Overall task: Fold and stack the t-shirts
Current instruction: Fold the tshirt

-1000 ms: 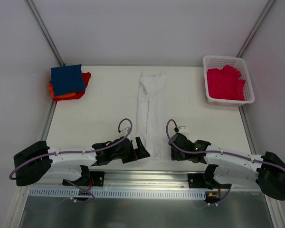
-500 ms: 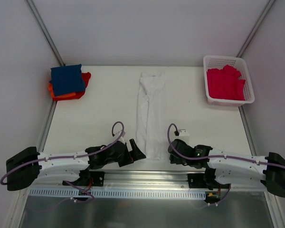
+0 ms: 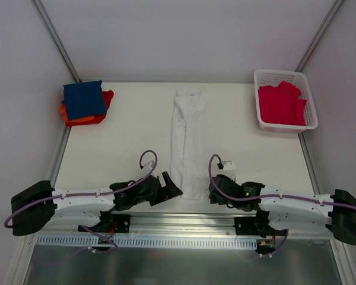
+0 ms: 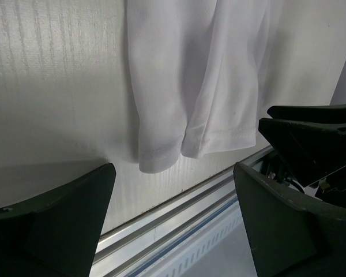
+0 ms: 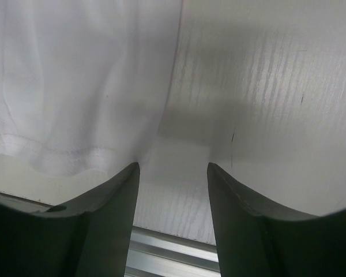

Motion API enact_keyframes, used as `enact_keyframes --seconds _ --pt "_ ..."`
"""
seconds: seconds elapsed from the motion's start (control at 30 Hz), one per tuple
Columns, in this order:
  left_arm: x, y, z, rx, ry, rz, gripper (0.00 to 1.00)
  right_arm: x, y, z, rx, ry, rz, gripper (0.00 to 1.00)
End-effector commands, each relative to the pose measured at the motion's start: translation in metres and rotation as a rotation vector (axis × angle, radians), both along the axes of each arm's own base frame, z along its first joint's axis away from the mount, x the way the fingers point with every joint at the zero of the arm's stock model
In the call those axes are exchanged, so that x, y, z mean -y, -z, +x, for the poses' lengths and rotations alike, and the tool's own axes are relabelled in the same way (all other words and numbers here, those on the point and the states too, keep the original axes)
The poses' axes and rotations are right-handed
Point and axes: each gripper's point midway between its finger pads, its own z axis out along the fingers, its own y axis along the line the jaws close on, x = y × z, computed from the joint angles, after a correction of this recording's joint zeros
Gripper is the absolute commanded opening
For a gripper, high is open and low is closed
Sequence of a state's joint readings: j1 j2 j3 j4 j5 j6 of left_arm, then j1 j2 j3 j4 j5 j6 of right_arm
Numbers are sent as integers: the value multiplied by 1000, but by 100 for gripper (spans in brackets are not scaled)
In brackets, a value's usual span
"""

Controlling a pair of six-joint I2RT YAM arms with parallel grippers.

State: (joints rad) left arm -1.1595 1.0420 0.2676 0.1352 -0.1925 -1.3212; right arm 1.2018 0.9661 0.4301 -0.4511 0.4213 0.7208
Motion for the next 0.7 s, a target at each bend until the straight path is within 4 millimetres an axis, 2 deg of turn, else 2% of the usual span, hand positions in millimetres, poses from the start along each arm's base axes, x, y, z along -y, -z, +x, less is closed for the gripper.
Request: enact_keyframes --seconds 0.0,0.33,0.5,0.67 --pt "-47 50 -13 -47 8 255 87 -7 -15 8 46 18 29 53" --pt "-35 48 -12 -51 46 272 88 3 -32 9 89 49 47 46" --pt "-27 49 -11 -50 57 253 86 -2 -21 5 63 44 48 45" --pt "-25 49 -13 -57 64 248 81 -15 -13 0 49 22 55 45"
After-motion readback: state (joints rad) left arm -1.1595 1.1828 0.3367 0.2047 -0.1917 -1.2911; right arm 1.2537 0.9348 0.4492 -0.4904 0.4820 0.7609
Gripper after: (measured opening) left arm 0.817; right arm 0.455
